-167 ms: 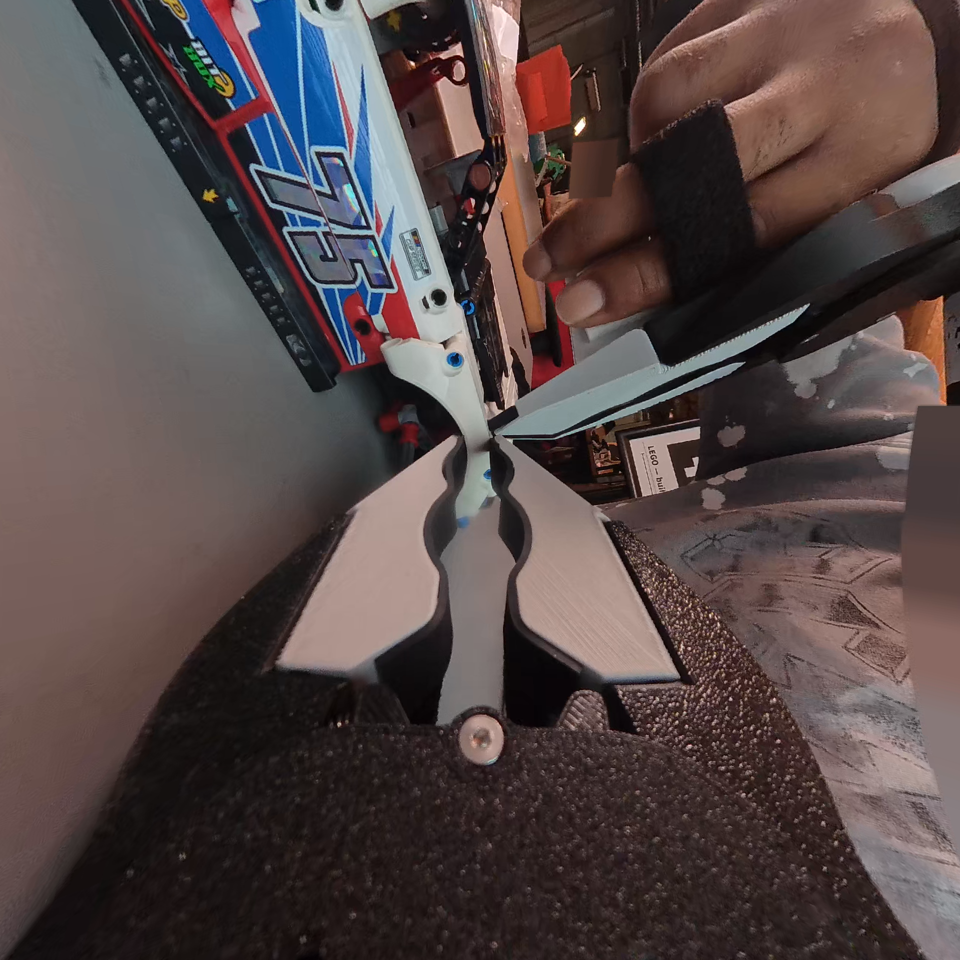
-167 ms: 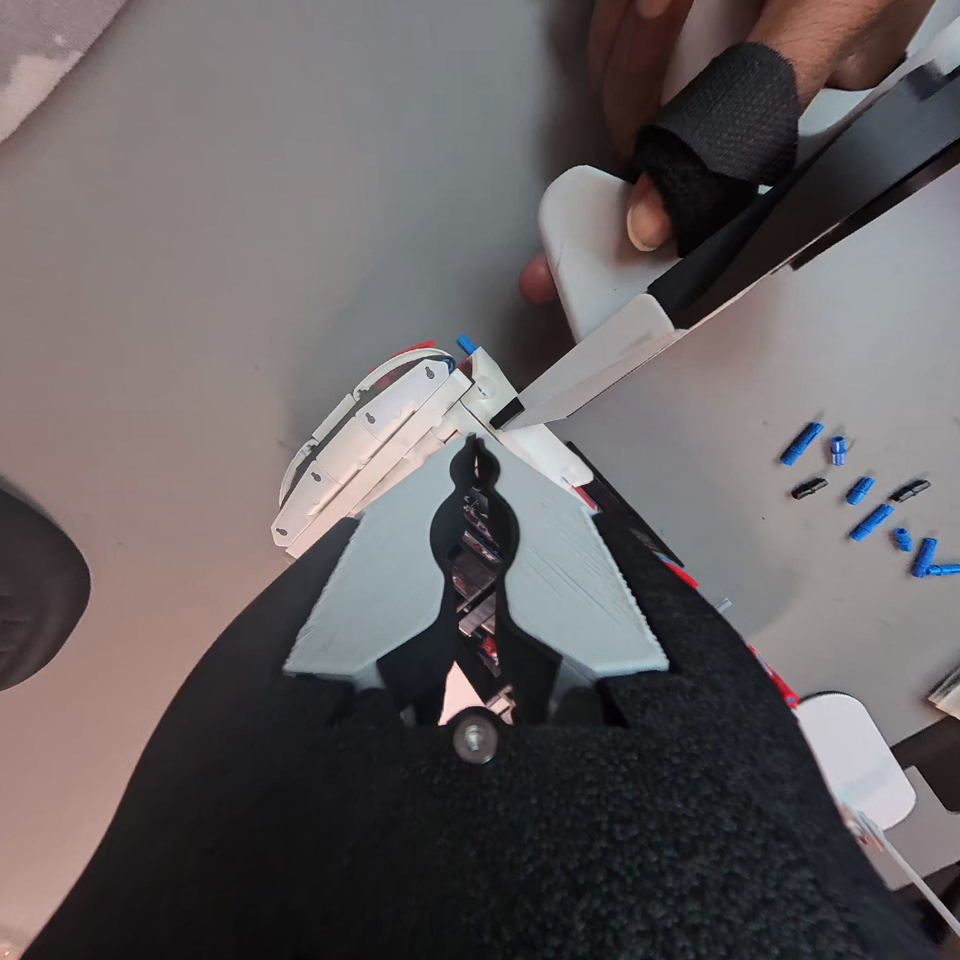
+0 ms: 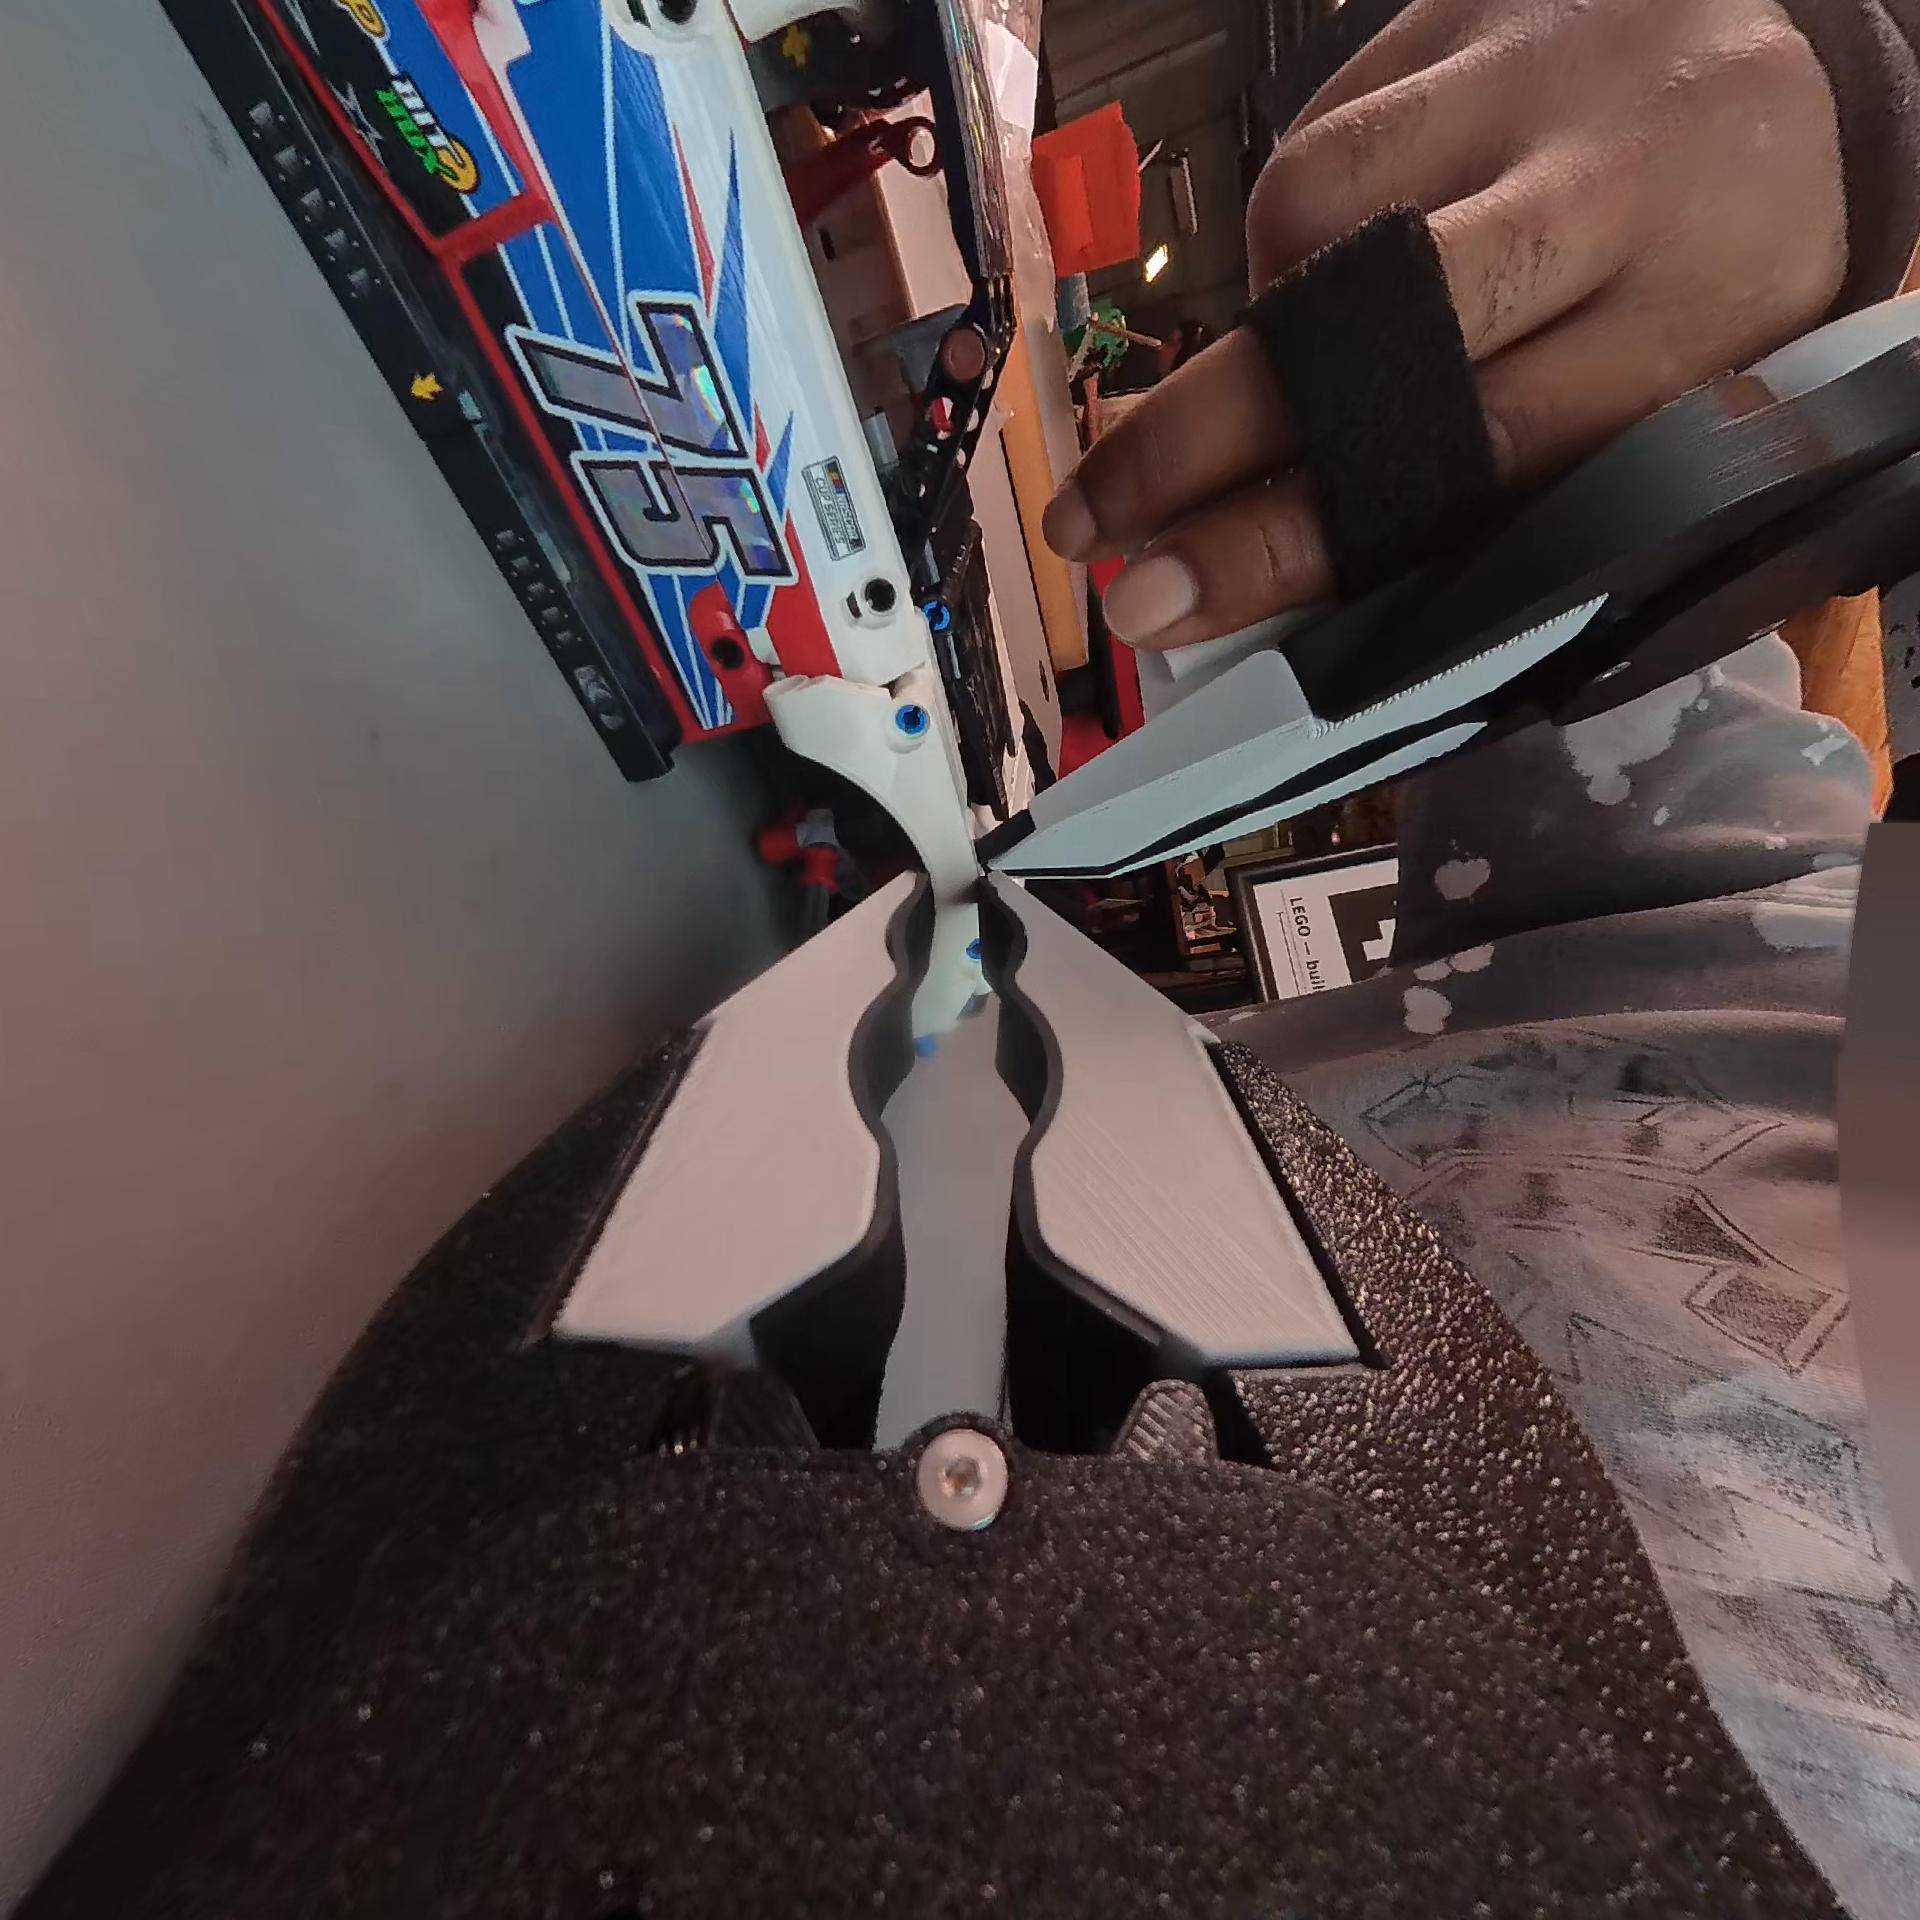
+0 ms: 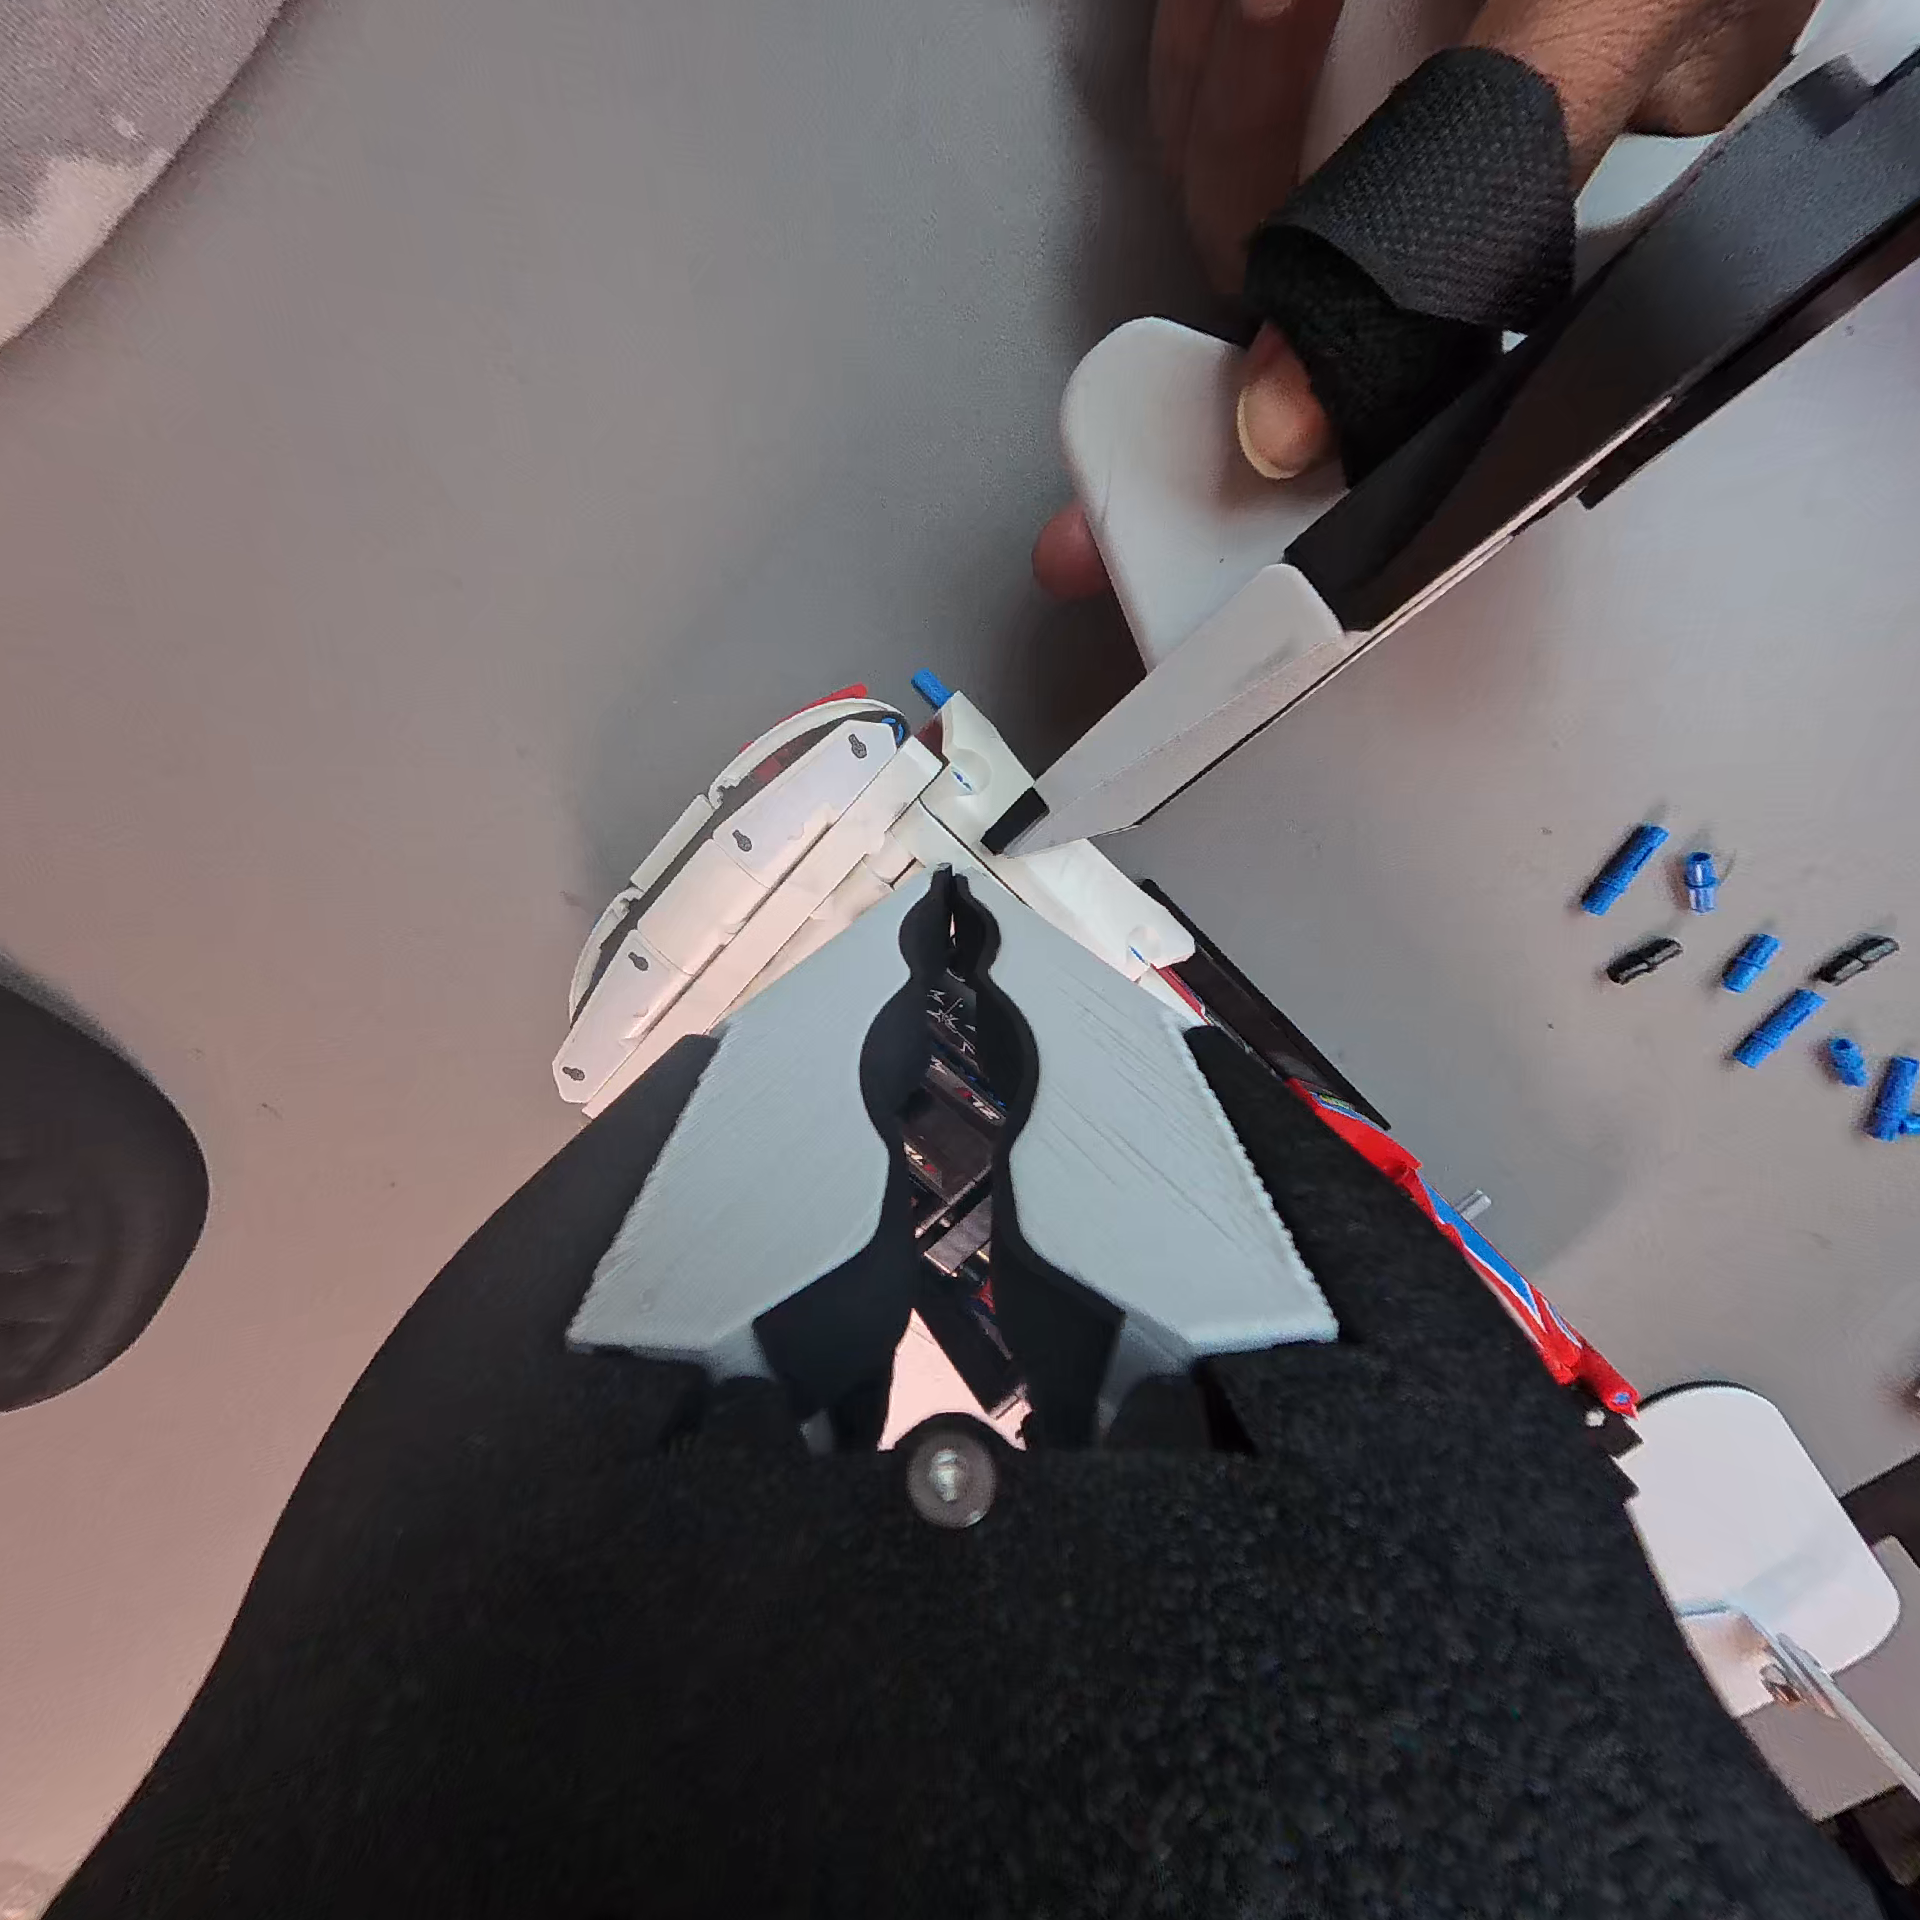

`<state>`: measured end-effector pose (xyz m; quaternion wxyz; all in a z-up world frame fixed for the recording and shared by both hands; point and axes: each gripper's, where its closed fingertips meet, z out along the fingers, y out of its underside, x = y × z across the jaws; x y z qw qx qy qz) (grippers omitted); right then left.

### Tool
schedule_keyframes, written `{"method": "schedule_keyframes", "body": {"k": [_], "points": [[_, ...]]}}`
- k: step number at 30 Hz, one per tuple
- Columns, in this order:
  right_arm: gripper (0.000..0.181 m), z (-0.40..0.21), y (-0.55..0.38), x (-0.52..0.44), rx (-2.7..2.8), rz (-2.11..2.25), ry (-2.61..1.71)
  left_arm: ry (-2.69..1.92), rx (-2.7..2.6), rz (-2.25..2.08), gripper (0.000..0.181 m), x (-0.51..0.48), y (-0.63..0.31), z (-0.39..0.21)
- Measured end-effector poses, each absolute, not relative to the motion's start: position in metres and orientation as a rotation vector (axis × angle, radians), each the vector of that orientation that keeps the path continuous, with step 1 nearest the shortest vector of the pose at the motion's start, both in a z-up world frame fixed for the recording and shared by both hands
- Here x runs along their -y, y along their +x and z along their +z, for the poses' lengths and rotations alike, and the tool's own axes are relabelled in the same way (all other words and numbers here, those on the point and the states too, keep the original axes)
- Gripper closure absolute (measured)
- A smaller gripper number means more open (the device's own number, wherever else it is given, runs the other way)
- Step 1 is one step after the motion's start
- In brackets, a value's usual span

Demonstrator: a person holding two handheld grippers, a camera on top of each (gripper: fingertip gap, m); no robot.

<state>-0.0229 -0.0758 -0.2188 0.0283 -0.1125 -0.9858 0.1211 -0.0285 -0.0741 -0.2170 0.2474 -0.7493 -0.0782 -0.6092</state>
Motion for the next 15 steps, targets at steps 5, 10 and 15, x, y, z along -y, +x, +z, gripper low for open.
{"method": "schedule_keyframes", "body": {"k": [5, 10, 15], "points": [[0.181, -0.219, -0.024, 0.075, 3.038, 0.399, -0.388, -2.035, 0.23, -1.659, 0.177, 0.074, -0.031, -0.217], [0.181, -0.219, -0.026, 0.075, 3.018, 0.417, -0.425, -2.016, 0.266, -1.668, 0.178, 0.073, -0.035, -0.217], [0.181, -0.219, -0.029, 0.075, 2.995, 0.451, -0.459, -2.022, 0.279, -1.645, 0.178, 0.073, -0.039, -0.218]]}}
